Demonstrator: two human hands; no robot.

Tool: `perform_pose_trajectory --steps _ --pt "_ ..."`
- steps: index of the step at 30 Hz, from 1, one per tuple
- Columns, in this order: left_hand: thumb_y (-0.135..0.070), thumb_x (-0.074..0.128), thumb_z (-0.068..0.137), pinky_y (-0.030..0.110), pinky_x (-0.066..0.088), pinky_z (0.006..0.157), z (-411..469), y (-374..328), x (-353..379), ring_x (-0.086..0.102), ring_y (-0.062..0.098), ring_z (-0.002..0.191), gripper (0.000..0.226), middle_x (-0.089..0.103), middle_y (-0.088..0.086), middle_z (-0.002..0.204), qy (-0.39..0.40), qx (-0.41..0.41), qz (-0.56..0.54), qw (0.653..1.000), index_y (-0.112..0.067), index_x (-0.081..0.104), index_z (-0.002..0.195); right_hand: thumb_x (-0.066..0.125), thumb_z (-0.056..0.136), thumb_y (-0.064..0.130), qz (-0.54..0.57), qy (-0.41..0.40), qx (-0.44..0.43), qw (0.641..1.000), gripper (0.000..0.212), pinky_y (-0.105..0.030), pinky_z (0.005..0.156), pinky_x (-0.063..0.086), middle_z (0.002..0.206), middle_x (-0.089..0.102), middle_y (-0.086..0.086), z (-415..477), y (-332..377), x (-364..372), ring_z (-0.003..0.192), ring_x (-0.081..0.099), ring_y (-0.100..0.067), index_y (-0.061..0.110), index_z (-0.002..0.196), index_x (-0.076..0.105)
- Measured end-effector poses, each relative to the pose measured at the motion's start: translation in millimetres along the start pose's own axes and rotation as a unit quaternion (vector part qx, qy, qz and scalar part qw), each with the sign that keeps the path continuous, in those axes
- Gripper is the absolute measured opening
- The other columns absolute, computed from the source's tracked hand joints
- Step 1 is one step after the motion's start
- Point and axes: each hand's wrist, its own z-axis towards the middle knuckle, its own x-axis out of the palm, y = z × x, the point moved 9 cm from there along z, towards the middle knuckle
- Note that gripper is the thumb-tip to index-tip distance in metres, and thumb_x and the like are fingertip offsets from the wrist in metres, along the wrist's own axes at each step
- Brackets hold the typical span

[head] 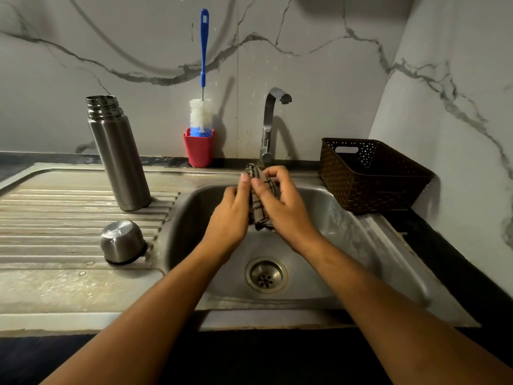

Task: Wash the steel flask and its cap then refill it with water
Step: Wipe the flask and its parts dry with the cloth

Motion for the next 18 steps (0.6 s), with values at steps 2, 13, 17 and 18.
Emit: perform_pose_trajectory --steps 2,13,17,18 --pt "-0.066 0.027 0.105 0.014 0.046 0.050 -0.5 7.6 -1.8 0.068 -0.001 0.065 0.062 0.073 0.001 0.091 0.008 -0.050 -0.087 0.995 -0.021 0.065 0.124 0.066 0.100 0.033 -0.021 0.034 -0.050 0.998 0.022 -0.030 0.073 0.062 0.114 0.064 -0.006 -1.6 4.4 10.4 0.103 0.067 -0.015 0.023 0.117 0.056" --pt "-0.051 0.045 0.105 0.026 0.048 0.085 -14.3 -45.3 -5.8 0.060 0.007 0.103 0.037 0.063 -0.007 0.118 -0.026 0.274 0.283 0.919 -0.028 0.051 0.133 0.045 0.104 0.049 0.301 0.070 0.376 0.873 0.042 -0.021 0.041 0.042 0.079 0.069 -0.006 -25.8 -42.6 29.5 0.060 0.063 -0.017 0.017 0.100 0.072" --pt "-0.041 0.042 0.110 0.019 0.055 0.080 -1.3 -33.5 -15.2 0.066 -0.001 0.095 0.024 0.067 -0.008 0.112 0.005 0.131 -0.031 0.991 -0.032 0.056 0.127 0.039 0.105 0.046 0.353 0.011 0.370 0.859 0.047 -0.023 0.044 0.047 0.086 0.073 -0.011 -19.0 -57.5 12.9 0.062 0.065 -0.020 0.011 0.103 0.071" --pt "-0.044 0.039 0.110 0.020 0.054 0.076 1.9 -24.0 -18.8 0.067 0.003 0.088 0.024 0.069 -0.006 0.107 -0.005 0.072 -0.111 0.991 -0.033 0.059 0.120 0.040 0.106 0.049 0.321 -0.017 0.336 0.885 0.050 -0.027 0.052 0.052 0.095 0.075 -0.012 -12.9 -59.6 4.6 0.073 0.070 -0.024 0.011 0.110 0.072"
